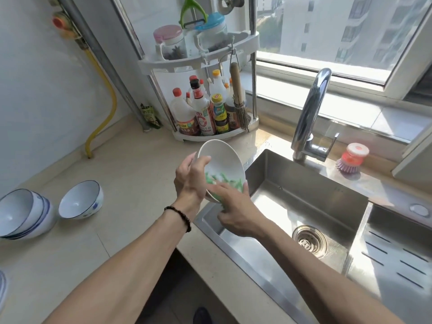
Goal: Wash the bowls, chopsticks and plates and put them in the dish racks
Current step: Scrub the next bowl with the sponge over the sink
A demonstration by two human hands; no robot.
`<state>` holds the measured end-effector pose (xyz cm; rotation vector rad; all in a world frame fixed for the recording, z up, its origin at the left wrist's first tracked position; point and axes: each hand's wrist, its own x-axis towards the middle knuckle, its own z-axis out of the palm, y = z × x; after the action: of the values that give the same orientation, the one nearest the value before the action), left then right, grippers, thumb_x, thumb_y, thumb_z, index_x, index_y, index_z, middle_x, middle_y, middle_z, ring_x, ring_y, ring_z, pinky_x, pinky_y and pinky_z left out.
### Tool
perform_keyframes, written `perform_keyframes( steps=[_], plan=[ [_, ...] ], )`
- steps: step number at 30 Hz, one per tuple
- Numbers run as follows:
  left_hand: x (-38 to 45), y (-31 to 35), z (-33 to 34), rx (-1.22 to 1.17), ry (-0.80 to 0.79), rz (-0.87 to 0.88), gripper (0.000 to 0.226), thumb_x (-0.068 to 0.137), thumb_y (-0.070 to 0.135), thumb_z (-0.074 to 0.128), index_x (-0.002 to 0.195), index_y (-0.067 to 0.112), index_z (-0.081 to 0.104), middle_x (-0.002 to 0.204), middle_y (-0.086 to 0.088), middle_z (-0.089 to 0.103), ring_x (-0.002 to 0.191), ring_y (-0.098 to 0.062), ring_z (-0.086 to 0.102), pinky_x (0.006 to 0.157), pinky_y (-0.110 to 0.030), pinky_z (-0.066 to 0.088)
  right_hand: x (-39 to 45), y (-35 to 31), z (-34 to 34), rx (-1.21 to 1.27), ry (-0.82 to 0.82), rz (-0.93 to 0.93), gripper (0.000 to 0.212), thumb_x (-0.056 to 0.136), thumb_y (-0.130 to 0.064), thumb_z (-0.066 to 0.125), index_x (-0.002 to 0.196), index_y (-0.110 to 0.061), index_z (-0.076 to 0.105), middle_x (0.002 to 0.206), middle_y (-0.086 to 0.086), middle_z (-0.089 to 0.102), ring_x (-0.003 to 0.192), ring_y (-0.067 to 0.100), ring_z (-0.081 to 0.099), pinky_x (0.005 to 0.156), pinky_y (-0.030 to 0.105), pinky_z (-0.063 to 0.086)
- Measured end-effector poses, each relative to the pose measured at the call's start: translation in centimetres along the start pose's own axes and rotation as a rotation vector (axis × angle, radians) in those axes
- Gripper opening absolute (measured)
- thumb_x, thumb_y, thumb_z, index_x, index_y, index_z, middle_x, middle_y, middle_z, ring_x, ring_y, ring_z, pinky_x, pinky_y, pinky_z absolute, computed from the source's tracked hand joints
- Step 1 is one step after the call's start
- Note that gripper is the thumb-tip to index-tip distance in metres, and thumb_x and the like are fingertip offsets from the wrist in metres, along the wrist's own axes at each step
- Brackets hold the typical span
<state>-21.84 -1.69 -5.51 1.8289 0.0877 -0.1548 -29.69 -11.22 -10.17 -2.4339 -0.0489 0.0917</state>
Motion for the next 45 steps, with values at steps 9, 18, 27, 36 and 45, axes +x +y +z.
perform_keyframes(
  steps=[9,18,27,36,45],
  plan=[
    [0.5,0.8,0.0,0.109,-0.075,0.019,0.018,0.062,0.043,0.058,0.071,0.033,0.070,0.079,0.001,0.068,0.083,-0.027,0.064,0.068,-0.039,0.052,-0.1,-0.5,0.0,0.019,0.018,0.034,0.089,0.077,0.001,0.055,0.155,-0.032,0.027,0.158,0.001,0.032,0.149,0.022,0.021,0.121,0.058,-0.010],
    [1.7,1.5,-0.6,0.128,-0.086,0.021,0.012,0.059,0.036,0.058,0.054,0.026,0.063,0.065,0.002,0.057,0.069,-0.024,0.052,0.059,-0.031,0.040,0.4,-1.1,0.1,0.028,0.084,0.059,0.089,0.075,-0.004,0.059,0.155,-0.030,0.029,0.153,0.001,0.037,0.148,0.024,0.025,0.122,0.052,-0.014],
    [4.0,2.3,-3.6,0.208,-0.531,-0.305,0.059,0.063,0.041,0.061,0.115,0.014,0.062,0.097,-0.016,0.068,0.086,-0.033,0.065,0.061,-0.033,0.054,-0.4,3.6,0.3,-0.600,0.293,-0.235,0.062,0.076,-0.014,0.079,0.135,-0.026,0.062,0.139,0.008,0.061,0.129,0.032,0.057,0.117,0.067,0.006],
    [0.0,-1.9,-0.1,-0.149,-0.128,-0.117,0.027,0.064,0.028,0.056,0.083,0.009,0.053,0.081,-0.006,0.058,0.075,-0.024,0.056,0.064,-0.034,0.044,0.1,-1.6,2.5,0.033,0.281,0.001,0.041,0.085,-0.013,0.065,0.123,-0.030,0.066,0.118,-0.004,0.067,0.110,0.019,0.062,0.122,0.053,0.017],
    [0.5,-0.4,-0.5,0.039,-0.014,0.014,0.015,0.065,0.034,0.052,0.058,0.022,0.045,0.064,0.004,0.051,0.067,-0.022,0.049,0.063,-0.036,0.037,0.0,-1.5,0.8,-0.038,0.029,-0.031,0.084,0.081,0.001,0.053,0.154,-0.033,0.027,0.163,0.001,0.026,0.153,0.019,0.012,0.115,0.047,-0.022]
  ],
)
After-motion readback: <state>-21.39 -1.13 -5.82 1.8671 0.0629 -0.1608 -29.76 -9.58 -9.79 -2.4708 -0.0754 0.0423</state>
